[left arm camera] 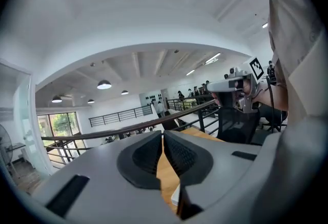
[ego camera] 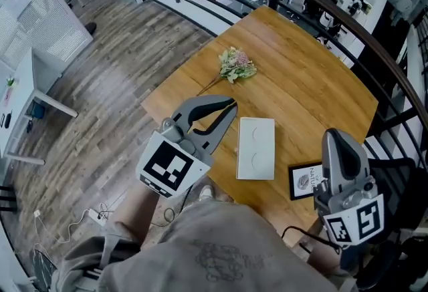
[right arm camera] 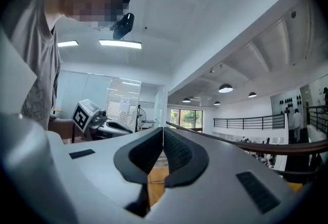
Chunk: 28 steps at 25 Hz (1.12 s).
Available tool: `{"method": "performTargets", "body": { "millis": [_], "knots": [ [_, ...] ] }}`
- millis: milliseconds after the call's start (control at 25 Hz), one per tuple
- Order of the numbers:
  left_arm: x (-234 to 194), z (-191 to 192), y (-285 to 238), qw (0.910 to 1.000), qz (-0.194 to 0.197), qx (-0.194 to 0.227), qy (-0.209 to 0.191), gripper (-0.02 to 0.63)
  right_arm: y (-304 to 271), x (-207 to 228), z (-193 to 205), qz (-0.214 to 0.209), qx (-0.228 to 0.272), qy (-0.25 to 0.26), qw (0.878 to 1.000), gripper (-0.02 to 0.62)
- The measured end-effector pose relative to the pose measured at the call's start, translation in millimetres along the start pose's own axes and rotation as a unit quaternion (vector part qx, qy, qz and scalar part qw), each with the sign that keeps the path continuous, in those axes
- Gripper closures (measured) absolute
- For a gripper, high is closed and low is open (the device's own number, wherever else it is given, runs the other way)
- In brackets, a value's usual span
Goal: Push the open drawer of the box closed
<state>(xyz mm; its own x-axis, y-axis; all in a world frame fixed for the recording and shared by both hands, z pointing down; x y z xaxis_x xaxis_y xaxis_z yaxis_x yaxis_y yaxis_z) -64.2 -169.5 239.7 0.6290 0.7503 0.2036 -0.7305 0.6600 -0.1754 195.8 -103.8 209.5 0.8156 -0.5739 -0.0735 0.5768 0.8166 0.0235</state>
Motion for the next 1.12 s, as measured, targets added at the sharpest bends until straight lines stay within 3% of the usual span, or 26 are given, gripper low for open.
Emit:
{"method": "performTargets", "body": {
  "millis": [120, 320, 720, 960, 1120],
  "knots": [
    [3, -21, 13, 0.9993, -0.001, 0.036, -0.009, 0.58, 12, -3, -7, 0.014, 0.017, 0.005, 1.0, 0.563],
    [2, -26, 28, 0.9986, -0.002, 0.048, -0.023, 0.583, 24, -18, -12, 0.027, 0.031, -0.003, 0.999, 0.563],
    [28, 5, 25, 0.9998, 0.017, 0.011, -0.01, 0.583, 32, -40, 30, -0.004, -0.055, -0.019, 0.998, 0.563],
    [37, 24, 23, 0.999, 0.037, 0.002, 0.024, 0.583, 30, -48, 38, -0.001, -0.068, -0.03, 0.997, 0.563],
    [40, 21, 17, 0.9988, 0.042, -0.001, 0.025, 0.583, 31, -45, 36, -0.003, -0.067, -0.023, 0.997, 0.563]
  ]
}}
Point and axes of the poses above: the fingertips, and each gripper's own axes: y backward along the fingers, x to its right, z out of its underside, the point moved 8 cm from there along y, backward along the fingers, and after that the axes turned 2 degrees about y, right-handed, at the moved point
